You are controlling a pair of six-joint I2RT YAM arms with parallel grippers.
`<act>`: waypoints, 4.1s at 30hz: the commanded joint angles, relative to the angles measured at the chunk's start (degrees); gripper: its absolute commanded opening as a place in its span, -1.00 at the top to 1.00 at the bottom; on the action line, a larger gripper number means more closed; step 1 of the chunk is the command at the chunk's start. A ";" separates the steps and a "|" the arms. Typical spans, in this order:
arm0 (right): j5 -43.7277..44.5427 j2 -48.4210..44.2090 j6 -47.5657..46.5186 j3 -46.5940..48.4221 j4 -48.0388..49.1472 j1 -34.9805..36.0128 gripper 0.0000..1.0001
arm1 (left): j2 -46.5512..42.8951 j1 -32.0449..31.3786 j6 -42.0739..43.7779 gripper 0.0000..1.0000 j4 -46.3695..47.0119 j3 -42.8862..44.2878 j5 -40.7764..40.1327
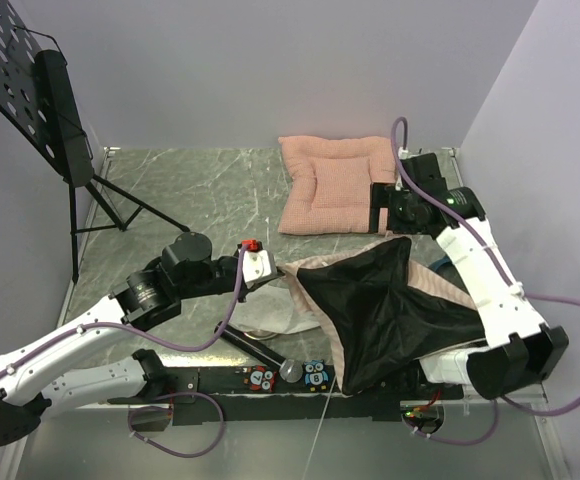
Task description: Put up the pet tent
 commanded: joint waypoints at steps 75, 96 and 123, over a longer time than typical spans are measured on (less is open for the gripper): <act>-54.69 8.57 -38.60 53.36 45.12 -5.38 1.00 | 34.43 17.72 -36.62 0.32 50.31 31.45 18.20; -61.18 3.76 -52.64 25.54 34.78 -7.13 1.00 | 39.69 14.16 -22.92 -0.99 53.53 11.05 19.83; -60.48 -8.47 -42.55 -0.32 31.86 5.78 1.00 | 21.36 43.10 -40.72 -0.72 26.46 30.96 44.21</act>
